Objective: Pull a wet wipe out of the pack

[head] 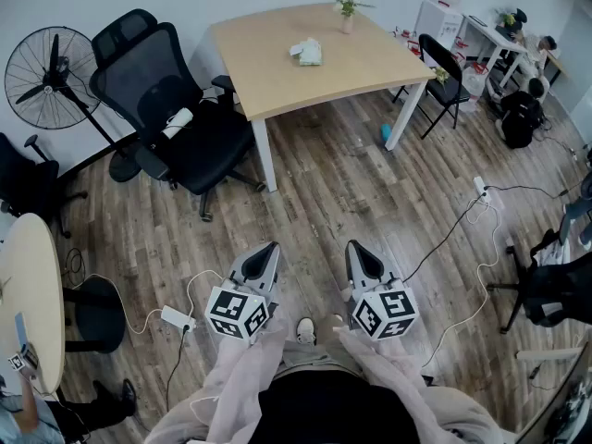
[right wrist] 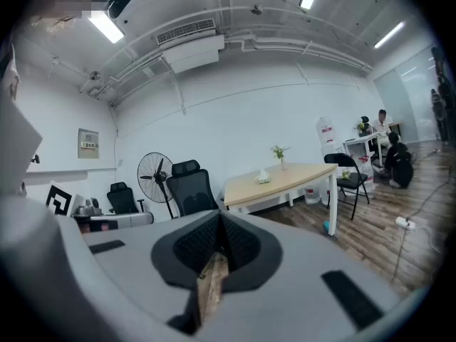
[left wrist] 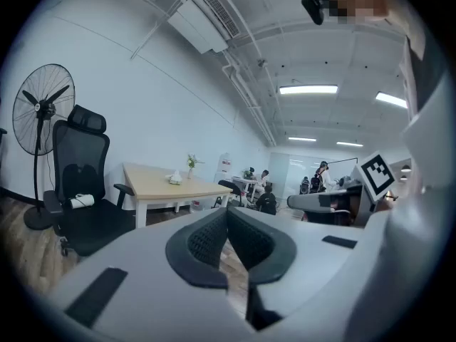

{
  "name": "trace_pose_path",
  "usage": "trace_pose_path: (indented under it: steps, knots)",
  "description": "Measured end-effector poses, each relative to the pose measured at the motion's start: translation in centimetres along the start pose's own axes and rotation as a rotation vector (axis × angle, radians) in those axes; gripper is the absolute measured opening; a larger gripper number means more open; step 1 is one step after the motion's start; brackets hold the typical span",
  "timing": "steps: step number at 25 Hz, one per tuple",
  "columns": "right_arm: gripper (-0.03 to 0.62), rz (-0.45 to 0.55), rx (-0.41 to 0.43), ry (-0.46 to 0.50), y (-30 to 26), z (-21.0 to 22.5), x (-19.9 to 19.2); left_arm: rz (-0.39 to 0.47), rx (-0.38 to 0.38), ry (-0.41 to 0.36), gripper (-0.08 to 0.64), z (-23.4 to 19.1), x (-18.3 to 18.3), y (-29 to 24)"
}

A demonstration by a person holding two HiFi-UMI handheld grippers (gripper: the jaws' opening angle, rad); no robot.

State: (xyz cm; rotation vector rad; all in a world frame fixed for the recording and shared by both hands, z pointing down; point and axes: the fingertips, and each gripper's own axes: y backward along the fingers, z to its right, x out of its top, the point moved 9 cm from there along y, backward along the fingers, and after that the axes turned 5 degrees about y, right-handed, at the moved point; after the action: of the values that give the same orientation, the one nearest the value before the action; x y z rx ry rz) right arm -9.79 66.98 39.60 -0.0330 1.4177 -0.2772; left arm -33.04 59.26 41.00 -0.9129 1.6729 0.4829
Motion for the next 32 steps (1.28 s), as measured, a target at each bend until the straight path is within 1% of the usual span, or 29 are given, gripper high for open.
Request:
trace_pose_path:
  steps: [3,7,12,16,20,25,29,32]
  knots:
    - [0.011,0.007,0.001,0.004,0.2,-0.3,0.1,-0.004,-0.003,0.002,0.012,0.1,-0.1,0.2]
    - [0.011,0.025,-0.009,-0.013,0.4,-0.4,-0.2,-0.016,-0.007,0.009,0.012,0.2,-0.4,0.3]
    - [0.012,0.003,-0.03,-0.02,-0.1,0.1,-0.9,-0.032,-0.005,0.014,0.012,0.1,-1.0,-0.1]
    - [0.012,-0.005,-0.035,-0.037,-1.1,0.8,-1.0,-0.046,-0.004,0.013,0.012,0.0,-0.9,-0.7]
    - [0.012,-0.004,-0.035,-0.046,-2.9,1.4,-0.5,-0.046,0.004,0.008,0.012,-1.0,-0.1,-1.7]
    - [0.014,0.012,-0.014,-0.046,-6.2,3.3,0.8,-0.024,0.019,0.01,0.012,-2.6,1.3,-4.7]
    - [0.012,0.008,-0.013,-0.05,-9.3,5.6,1.7,-0.025,0.017,0.002,0.012,-3.8,2.3,-8.3]
    - [0.014,0.007,-0.012,-0.051,-11.7,7.6,2.2,-0.028,0.019,0.009,0.012,-5.0,2.9,-11.3]
